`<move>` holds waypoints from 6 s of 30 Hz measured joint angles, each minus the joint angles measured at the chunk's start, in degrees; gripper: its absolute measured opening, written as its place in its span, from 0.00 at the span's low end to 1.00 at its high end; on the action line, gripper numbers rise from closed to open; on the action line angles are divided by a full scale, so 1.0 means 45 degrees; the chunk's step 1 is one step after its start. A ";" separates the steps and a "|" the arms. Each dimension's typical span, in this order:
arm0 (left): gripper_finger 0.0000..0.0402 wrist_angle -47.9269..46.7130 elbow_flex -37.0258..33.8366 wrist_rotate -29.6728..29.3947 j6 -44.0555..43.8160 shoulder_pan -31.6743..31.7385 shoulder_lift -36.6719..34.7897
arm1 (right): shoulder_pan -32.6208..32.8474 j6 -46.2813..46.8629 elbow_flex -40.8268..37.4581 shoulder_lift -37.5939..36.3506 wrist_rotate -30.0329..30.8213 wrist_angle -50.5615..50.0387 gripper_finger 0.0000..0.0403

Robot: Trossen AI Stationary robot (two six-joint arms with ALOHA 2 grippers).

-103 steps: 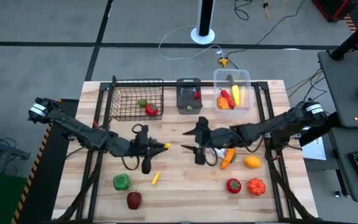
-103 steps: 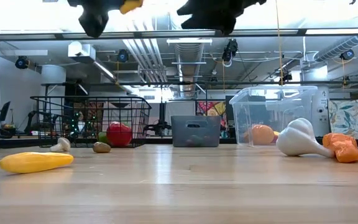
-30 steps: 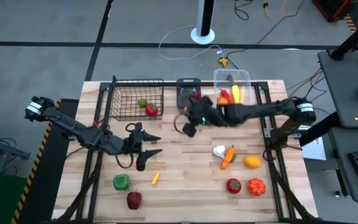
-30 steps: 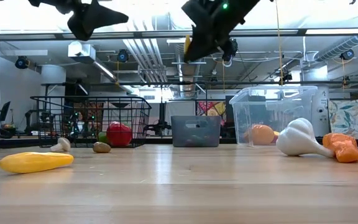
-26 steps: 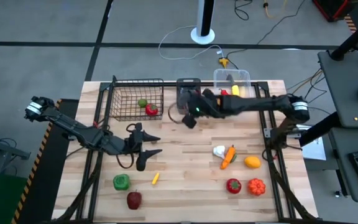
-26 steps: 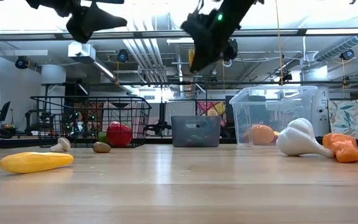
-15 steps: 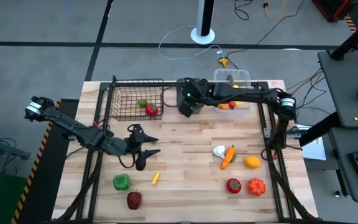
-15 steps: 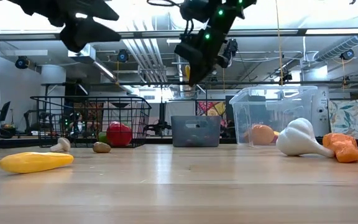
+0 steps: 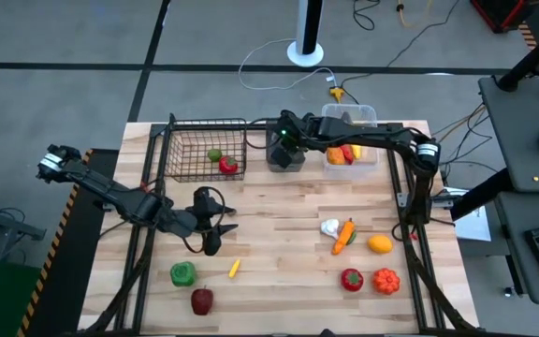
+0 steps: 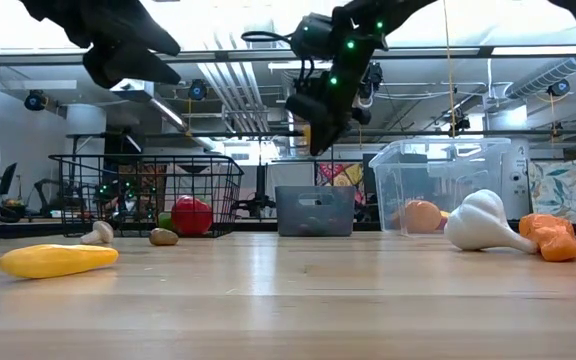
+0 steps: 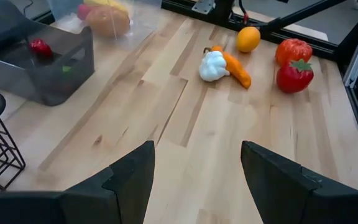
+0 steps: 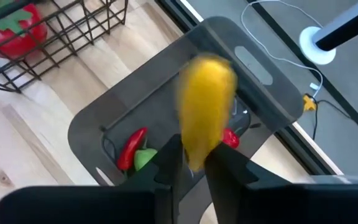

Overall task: Sort produce into baskets
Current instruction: Put the top yellow chili pepper into the black bin, then put the large bell pepper into the transparent bin

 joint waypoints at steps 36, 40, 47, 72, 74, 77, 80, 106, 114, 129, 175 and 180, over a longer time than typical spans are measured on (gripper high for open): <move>0.49 -0.0856 0.0084 0.4513 -0.2910 -0.0716 0.0010 | 0.2291 -0.0304 0.0005 -0.1137 -0.0560 -0.0184 0.35; 0.48 -0.3392 0.1084 0.5305 -0.4173 -0.1221 0.0208 | 0.2532 -0.0304 0.0005 -0.1146 -0.0560 -0.0186 0.35; 0.48 -1.0153 0.4080 0.5585 -0.6147 -0.2631 0.1665 | 0.2742 -0.0152 0.0005 -0.1146 -0.0551 -0.0186 0.36; 0.48 -1.1846 0.4813 0.4891 -0.6198 -0.5852 0.4061 | 0.3306 -0.0066 -0.0019 -0.1146 -0.0599 -0.0191 0.38; 0.48 -1.1838 0.4809 0.4962 -0.6227 -0.5915 0.4061 | 0.3301 -0.0066 -0.0019 -0.1146 -0.0595 -0.0193 0.39; 0.48 -1.1714 0.4809 0.4970 -0.6537 -0.5974 0.4091 | 0.3301 -0.0066 -0.0019 -0.1146 -0.0594 -0.0191 0.39; 0.48 -1.1509 0.4798 0.4991 -0.6910 -0.6088 0.4257 | 0.3330 -0.0066 -0.0024 -0.1146 -0.0594 -0.0202 0.39; 0.25 -1.1448 0.4706 0.5547 -0.6563 -0.6224 0.5285 | 0.3569 -0.0061 -0.0034 -0.1137 -0.0590 -0.0196 0.39; 0.03 -1.1431 0.4702 0.5552 -0.6346 -0.6237 0.5263 | 0.3578 -0.0066 -0.0034 -0.1132 -0.0585 -0.0196 0.39; 0.02 -1.2152 0.5195 0.5540 -0.6582 -0.6305 0.5087 | 0.3578 -0.0105 -0.0034 -0.1132 -0.0587 -0.0191 0.39; 0.32 -1.1733 0.4340 0.4560 -0.8007 -0.7461 0.4998 | 0.3631 -0.0105 -0.0034 -0.1132 -0.0658 -0.0186 0.39; 0.32 -1.1260 0.3970 0.4925 -0.8019 -0.7461 0.4998 | 0.3631 -0.0099 -0.0034 -0.1132 -0.0658 -0.0186 0.39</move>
